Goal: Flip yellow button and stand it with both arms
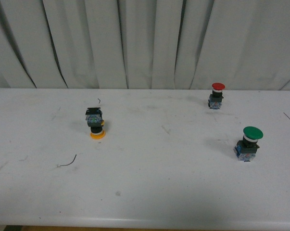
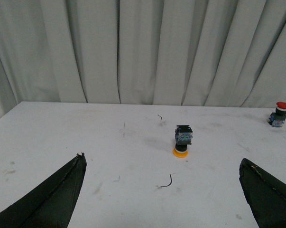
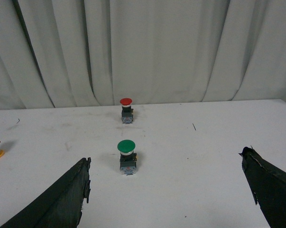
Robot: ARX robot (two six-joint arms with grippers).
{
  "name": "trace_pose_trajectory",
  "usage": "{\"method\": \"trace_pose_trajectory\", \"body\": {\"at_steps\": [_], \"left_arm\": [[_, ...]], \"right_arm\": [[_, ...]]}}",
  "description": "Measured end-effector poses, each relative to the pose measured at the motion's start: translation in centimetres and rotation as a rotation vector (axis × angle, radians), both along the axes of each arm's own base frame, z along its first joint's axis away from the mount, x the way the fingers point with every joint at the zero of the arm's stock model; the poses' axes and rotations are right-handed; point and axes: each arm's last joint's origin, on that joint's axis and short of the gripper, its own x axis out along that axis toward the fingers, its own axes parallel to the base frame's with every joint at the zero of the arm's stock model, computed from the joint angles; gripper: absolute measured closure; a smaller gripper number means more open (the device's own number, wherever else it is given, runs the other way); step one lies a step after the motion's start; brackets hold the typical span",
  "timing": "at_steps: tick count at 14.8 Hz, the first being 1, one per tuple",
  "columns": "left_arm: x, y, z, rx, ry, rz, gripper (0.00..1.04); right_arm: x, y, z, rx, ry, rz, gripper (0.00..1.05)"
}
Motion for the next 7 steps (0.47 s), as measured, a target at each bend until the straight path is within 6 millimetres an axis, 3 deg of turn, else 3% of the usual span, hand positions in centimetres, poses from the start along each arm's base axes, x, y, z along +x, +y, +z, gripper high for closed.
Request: {"method": "trace_pose_trajectory", "body": {"at_steps": [7], "left_arm": [[0.0, 0.0, 0.0, 0.0, 0.0, 0.0, 0.07]], "right_arm": [[0.0, 0.0, 0.0, 0.0, 0.0, 0.0, 0.06]]}}
